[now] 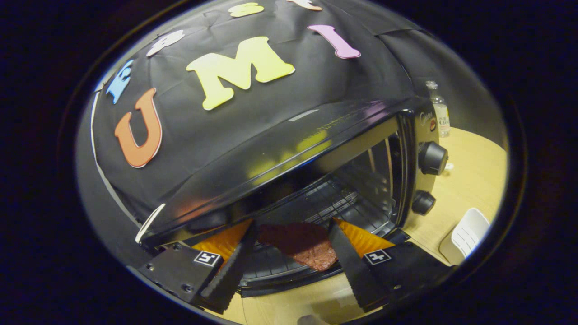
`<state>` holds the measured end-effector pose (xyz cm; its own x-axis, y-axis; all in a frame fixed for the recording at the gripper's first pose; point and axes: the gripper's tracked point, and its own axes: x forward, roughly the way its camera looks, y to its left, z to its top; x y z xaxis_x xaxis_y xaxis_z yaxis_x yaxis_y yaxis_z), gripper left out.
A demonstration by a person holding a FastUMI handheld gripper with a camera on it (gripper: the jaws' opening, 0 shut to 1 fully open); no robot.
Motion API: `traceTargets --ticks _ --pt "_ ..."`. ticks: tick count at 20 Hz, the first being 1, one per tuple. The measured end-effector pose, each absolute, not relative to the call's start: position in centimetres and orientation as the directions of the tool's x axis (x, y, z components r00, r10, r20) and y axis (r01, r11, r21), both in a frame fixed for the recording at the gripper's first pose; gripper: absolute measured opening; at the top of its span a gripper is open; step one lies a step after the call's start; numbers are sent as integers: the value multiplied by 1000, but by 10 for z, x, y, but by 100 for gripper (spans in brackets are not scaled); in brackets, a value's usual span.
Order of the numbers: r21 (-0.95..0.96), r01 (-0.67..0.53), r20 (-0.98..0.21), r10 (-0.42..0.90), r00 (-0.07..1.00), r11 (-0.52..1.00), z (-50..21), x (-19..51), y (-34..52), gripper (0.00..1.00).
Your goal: Open the toaster oven, put the food inside, and close the toaster oven door.
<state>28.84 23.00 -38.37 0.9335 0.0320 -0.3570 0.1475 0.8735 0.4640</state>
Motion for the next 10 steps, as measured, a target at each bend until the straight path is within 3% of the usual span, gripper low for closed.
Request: traceTargets --ticks 10 --pt "321 47 -378 83 922 946 -355 245 228 100"
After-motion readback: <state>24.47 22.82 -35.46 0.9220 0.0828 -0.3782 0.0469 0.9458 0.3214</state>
